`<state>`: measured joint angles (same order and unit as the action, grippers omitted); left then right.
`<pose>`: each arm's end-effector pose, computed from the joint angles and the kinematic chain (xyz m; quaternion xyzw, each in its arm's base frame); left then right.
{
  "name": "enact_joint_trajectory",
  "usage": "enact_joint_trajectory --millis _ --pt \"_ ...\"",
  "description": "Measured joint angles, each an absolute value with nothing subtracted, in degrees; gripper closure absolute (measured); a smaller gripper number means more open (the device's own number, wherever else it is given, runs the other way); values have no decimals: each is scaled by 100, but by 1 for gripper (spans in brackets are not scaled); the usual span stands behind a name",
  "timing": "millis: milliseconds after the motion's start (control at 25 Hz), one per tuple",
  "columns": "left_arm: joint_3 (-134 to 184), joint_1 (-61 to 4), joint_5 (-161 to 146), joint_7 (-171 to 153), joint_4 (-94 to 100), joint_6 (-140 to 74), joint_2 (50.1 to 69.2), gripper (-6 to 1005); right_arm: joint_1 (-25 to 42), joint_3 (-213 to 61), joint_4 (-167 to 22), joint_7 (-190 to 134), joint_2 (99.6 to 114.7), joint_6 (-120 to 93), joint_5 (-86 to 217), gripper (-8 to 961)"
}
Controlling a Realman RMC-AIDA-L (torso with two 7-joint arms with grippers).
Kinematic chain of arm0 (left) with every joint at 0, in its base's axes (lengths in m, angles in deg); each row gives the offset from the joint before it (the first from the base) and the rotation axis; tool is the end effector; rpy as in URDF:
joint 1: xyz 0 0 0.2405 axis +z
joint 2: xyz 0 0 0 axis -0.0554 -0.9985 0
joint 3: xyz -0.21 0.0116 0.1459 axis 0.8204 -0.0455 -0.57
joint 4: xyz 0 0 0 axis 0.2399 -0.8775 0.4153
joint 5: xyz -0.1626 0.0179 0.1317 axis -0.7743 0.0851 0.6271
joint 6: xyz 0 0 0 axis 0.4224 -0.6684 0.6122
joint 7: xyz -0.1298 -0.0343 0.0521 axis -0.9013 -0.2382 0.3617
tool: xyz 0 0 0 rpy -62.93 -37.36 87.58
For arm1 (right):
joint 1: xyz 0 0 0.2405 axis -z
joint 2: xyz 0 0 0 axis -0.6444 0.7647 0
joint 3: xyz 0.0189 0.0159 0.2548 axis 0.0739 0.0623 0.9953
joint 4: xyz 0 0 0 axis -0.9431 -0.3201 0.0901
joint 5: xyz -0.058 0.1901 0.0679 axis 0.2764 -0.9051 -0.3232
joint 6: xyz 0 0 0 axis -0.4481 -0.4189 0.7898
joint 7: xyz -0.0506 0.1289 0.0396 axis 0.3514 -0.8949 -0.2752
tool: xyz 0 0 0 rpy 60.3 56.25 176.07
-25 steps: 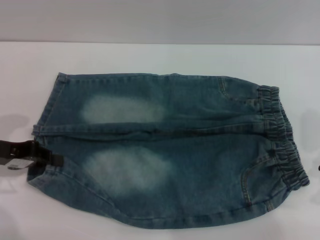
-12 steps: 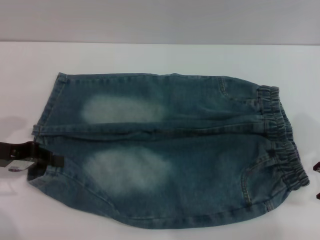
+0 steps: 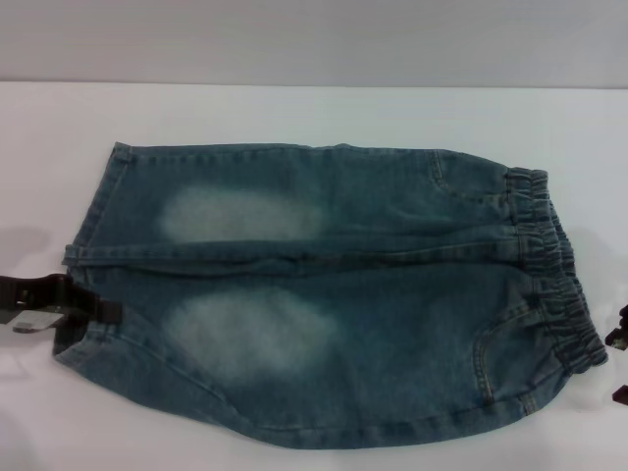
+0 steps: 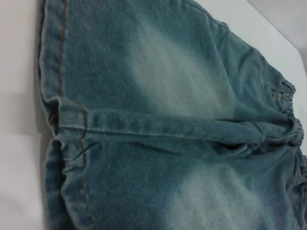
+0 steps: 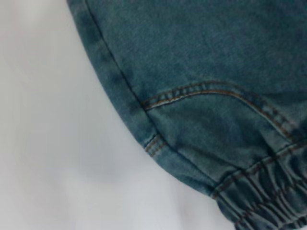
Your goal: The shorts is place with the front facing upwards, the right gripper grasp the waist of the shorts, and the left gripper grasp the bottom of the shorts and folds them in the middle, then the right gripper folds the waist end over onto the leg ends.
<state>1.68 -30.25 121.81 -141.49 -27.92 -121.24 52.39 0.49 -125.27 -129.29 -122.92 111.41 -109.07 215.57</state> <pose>-0.3277 0.3166 0.0633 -0.7463 -0.6574 -0.0936 0.0449 0.2627 0.3368 0.0462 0.9466 -0.1516 0.2846 0.0065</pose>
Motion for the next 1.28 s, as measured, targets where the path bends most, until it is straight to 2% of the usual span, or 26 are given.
enact_joint_trajectory --millis 1280 --pt "171 -3064 12182 -14149 -2792 -12071 5253 985 -65 -12603 -12685 -12239 11192 -10680 21624 372"
